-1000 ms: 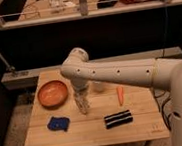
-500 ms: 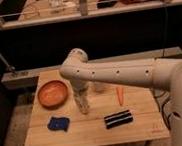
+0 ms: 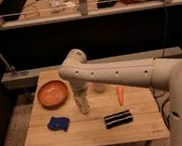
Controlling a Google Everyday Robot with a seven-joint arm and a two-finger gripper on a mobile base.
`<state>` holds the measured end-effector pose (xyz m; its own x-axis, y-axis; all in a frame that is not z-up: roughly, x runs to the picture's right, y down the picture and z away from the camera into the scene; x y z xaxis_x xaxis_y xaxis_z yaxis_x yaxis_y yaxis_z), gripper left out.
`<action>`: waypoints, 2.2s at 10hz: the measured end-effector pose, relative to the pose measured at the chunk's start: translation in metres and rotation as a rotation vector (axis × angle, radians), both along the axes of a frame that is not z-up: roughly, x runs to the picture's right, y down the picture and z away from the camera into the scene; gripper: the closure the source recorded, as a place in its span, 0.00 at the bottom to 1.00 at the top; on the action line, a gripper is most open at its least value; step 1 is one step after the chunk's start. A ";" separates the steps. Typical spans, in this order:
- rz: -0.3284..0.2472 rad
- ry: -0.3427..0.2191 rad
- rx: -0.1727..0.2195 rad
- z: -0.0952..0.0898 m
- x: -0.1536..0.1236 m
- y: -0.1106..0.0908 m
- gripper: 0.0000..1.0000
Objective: Knock the bottle over
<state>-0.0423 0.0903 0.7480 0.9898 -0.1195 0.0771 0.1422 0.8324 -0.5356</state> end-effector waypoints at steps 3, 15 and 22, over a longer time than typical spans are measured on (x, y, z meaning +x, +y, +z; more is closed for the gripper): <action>-0.004 0.002 0.001 0.000 -0.002 0.001 0.98; -0.012 0.009 -0.005 0.001 -0.007 0.007 0.98; -0.015 0.017 -0.011 0.002 0.000 0.008 0.98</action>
<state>-0.0420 0.0983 0.7500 0.9892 -0.1331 0.0616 0.1450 0.8244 -0.5471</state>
